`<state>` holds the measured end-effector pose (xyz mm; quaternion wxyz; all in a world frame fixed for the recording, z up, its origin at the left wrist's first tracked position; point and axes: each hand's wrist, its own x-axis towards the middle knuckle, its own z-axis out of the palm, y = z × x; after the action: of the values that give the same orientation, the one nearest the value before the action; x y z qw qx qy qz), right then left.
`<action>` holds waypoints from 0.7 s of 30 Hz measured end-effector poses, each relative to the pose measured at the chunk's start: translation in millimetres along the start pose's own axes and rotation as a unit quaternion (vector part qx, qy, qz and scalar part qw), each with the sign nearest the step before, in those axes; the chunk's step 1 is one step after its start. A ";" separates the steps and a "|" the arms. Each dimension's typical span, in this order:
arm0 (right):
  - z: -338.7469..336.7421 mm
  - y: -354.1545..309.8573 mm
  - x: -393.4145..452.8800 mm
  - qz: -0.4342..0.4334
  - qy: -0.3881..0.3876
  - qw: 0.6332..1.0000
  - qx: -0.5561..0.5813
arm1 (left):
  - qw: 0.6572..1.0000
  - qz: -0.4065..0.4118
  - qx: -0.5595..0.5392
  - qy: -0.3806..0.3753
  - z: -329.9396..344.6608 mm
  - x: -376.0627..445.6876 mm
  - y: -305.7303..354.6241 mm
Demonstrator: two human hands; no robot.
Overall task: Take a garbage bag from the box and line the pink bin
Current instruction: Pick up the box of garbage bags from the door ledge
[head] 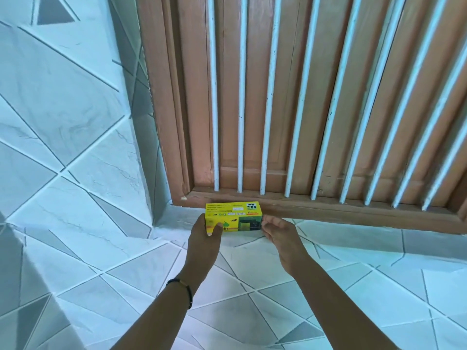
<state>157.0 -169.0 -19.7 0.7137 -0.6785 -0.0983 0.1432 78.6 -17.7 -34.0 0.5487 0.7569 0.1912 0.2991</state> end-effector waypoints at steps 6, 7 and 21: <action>11.4 15.7 -53.4 -0.015 0.062 0.995 0.074 | 0.988 0.016 -0.154 0.022 -13.5 -49.9 0.8; 16.3 20.7 -68.2 -0.015 0.076 0.992 0.096 | 0.980 0.011 -0.197 0.021 -18.8 -60.4 0.6; 83.6 86.3 -229.1 0.101 0.085 0.980 0.147 | 0.916 -0.151 -0.370 0.042 -121.9 -182.8 -38.8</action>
<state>-92.4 -164.5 -88.3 0.7932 -0.5824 0.0540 0.1697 -137.4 -30.7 -88.4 0.8194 0.4488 0.2021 0.2937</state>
